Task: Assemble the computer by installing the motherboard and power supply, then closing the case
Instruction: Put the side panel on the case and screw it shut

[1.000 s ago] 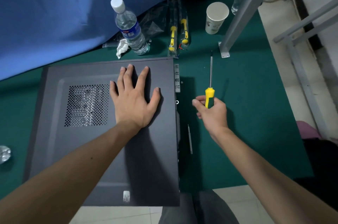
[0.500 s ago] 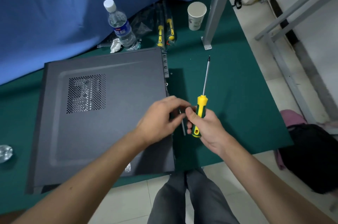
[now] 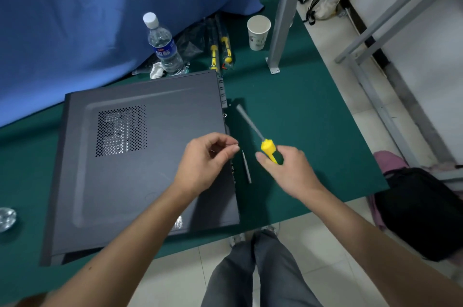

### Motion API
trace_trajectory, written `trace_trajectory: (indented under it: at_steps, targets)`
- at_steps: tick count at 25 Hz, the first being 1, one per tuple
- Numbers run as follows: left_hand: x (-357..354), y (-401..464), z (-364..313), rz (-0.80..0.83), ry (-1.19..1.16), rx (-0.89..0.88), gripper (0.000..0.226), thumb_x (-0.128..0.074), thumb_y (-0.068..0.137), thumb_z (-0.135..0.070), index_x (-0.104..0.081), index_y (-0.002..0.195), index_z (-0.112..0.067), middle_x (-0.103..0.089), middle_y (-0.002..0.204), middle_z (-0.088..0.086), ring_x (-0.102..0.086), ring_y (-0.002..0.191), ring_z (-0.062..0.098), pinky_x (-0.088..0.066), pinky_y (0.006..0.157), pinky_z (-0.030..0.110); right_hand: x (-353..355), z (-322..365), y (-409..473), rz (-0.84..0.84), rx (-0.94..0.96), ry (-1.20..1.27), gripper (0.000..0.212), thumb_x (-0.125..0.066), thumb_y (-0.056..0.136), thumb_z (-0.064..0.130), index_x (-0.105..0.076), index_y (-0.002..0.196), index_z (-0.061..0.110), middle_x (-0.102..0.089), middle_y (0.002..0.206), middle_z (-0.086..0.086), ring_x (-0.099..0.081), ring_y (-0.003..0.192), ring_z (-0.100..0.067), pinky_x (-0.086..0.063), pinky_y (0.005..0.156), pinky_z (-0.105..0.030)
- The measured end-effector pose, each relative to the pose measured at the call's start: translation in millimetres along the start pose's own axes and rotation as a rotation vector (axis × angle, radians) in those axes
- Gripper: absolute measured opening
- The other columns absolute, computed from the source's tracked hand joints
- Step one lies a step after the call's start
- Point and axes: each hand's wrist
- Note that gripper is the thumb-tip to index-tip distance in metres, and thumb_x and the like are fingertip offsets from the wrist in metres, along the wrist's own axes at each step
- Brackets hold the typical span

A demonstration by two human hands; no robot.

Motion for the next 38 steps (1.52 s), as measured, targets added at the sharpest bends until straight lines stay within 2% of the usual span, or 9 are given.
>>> trace_trajectory:
  at_steps: [3,8,11,14,18,21,25,31,38]
  targets:
    - [15.8,0.0,4.5,-0.071,-0.081,0.049,0.013,-0.075,0.085,-0.008,-0.071,0.085,-0.02,-0.071,0.076,0.002,-0.064,0.073,0.015,-0.055,0.076,0.033,16.2,-15.5,-5.3,-0.064,0.181,-0.516,0.041,-0.063,0.087,0.044,-0.043,0.062,0.018,-0.045,0.053,0.004,-0.044,0.052,-0.021,-0.027,0.047,-0.03]
    - [24.0,-2.7,10.0,-0.068,0.034,0.026,0.013,-0.078,0.083,-0.009,-0.071,0.084,-0.021,-0.073,0.081,0.004,-0.067,0.075,0.018,-0.054,0.077,0.027,22.6,-12.8,-6.2,-0.035,0.265,-0.737,0.027,-0.062,0.087,0.041,-0.057,0.074,0.019,-0.052,0.068,0.004,-0.05,0.063,-0.026,-0.031,0.056,-0.03]
    - [25.8,-2.9,8.6,-0.066,0.19,-0.068,0.008,-0.079,0.082,-0.013,-0.074,0.088,-0.015,-0.071,0.08,-0.005,-0.062,0.069,0.003,-0.048,0.071,0.011,28.1,-9.5,-3.9,-0.035,0.276,-0.831,0.027,-0.06,0.088,0.044,-0.058,0.077,0.019,-0.055,0.071,0.002,-0.051,0.063,-0.027,-0.034,0.056,-0.03]
    - [25.2,1.0,5.4,-0.082,0.261,-0.119,0.008,-0.079,0.083,-0.015,-0.074,0.089,-0.015,-0.07,0.081,-0.008,-0.062,0.071,0.001,-0.047,0.071,0.009,35.0,-9.3,-2.3,-0.034,0.262,-0.86,0.027,-0.059,0.088,0.044,-0.058,0.076,0.02,-0.059,0.072,0.001,-0.053,0.063,-0.026,-0.036,0.055,-0.03]
    - [24.9,7.0,2.8,-0.06,0.296,-0.136,0.007,-0.079,0.083,-0.016,-0.074,0.088,-0.015,-0.07,0.079,-0.007,-0.063,0.071,0.007,-0.047,0.07,0.013,42.9,-10.4,-3.1,-0.042,0.252,-0.898,0.029,-0.059,0.088,0.044,-0.049,0.07,0.024,-0.051,0.067,0.004,-0.049,0.059,-0.025,-0.036,0.054,-0.029]
    - [24.2,10.5,1.7,-0.043,0.345,-0.188,0.008,-0.079,0.083,-0.017,-0.075,0.089,-0.015,-0.068,0.078,-0.01,-0.06,0.071,-0.003,-0.043,0.068,0.006,45.7,-11.7,-5.3,-0.053,0.241,-0.909,0.03,-0.06,0.087,0.043,-0.047,0.068,0.024,-0.048,0.064,0.005,-0.048,0.058,-0.025,-0.033,0.053,-0.029]
    - [22.7,12.7,-0.8,-0.026,0.357,-0.204,0.008,-0.079,0.083,-0.018,-0.074,0.089,-0.016,-0.066,0.078,-0.013,-0.059,0.071,-0.003,-0.042,0.068,0.005,47.0,-13.4,-10.3,-0.074,0.209,-0.878,0.029,-0.061,0.087,0.042,-0.048,0.068,0.024,-0.052,0.066,0.003,-0.048,0.059,-0.025,-0.032,0.053,-0.029]
    - [21.7,13.7,-3.2,0.022,0.479,-0.239,0.009,-0.077,0.085,-0.019,-0.075,0.093,-0.015,-0.07,0.085,-0.003,-0.062,0.076,0.012,-0.05,0.074,0.023,47.6,-11.6,-14.9,-0.057,0.226,-0.922,0.03,-0.06,0.089,0.044,-0.048,0.07,0.024,-0.051,0.066,0.004,-0.049,0.058,-0.023,-0.033,0.053,-0.028]
    - [21.8,19.6,-6.1,0.072,0.63,-0.276,0.008,-0.071,0.091,-0.02,-0.074,0.096,-0.015,-0.07,0.091,-0.002,-0.061,0.082,0.017,-0.044,0.075,0.025,51.9,-2.8,-11.7,-0.027,0.226,-1.024,0.028,-0.058,0.091,0.039,-0.044,0.074,0.022,-0.044,0.068,0.003,-0.048,0.059,-0.025,-0.032,0.053,-0.029]
Point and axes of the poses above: each hand's wrist, its own y-axis towards the middle knuckle, its own x-axis out of the back of the hand, z = x × y
